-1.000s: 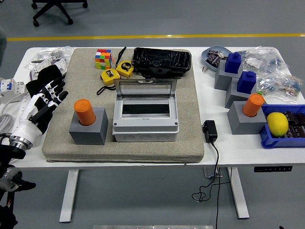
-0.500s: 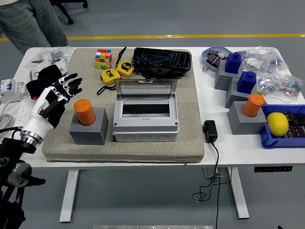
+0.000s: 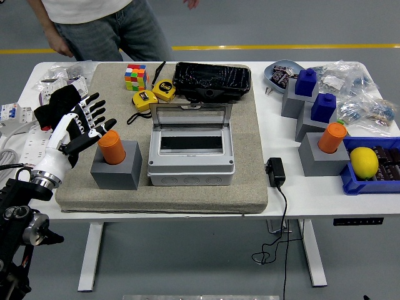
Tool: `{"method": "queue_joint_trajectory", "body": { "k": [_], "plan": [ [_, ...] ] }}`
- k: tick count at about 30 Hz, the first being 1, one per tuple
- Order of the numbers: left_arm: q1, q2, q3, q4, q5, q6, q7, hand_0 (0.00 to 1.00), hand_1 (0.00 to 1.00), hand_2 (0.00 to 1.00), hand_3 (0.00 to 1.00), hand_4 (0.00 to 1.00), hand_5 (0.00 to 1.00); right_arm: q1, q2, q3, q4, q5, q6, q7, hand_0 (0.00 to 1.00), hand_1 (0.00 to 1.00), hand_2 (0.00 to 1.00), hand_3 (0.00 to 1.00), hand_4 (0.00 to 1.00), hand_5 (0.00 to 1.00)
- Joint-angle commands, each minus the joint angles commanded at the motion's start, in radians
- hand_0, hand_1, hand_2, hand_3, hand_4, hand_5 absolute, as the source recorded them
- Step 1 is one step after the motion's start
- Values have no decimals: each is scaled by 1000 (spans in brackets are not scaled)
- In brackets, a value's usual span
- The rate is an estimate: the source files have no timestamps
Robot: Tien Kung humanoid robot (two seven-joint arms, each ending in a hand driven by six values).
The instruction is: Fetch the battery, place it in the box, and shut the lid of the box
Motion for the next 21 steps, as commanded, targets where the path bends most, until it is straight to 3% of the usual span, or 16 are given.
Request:
{"method": "queue_joint_trajectory", "body": {
  "k": [11, 12, 17, 18, 21],
  "plan": [
    [-2, -6, 32, 6, 14, -30, 7, 883, 914, 882, 901, 998, 274, 4, -3, -3, 0, 3, 0, 0, 854, 811, 769, 777, 998, 998],
    [-1, -7, 37, 8, 12, -31, 7, 873, 850, 777, 764, 998, 276, 5, -3, -3, 0, 3, 0, 0, 854, 809, 769, 777, 998, 998],
    [-2, -9, 47, 19, 6, -28, 4, 873, 850, 777, 764, 998, 276, 4, -3, -4, 0, 2, 0, 0, 854, 809, 769, 777, 998, 998],
    [-3, -9, 48, 22, 6, -28, 4, 802, 783, 673, 651, 998, 221, 3, -4, -4, 0, 2, 0, -1, 856, 809, 768, 777, 998, 998],
    [-3, -11, 52, 28, 12, -28, 4, 802, 783, 673, 651, 998, 221, 3, -5, -3, 0, 1, -1, -1, 856, 809, 768, 777, 998, 998]
  ]
}}
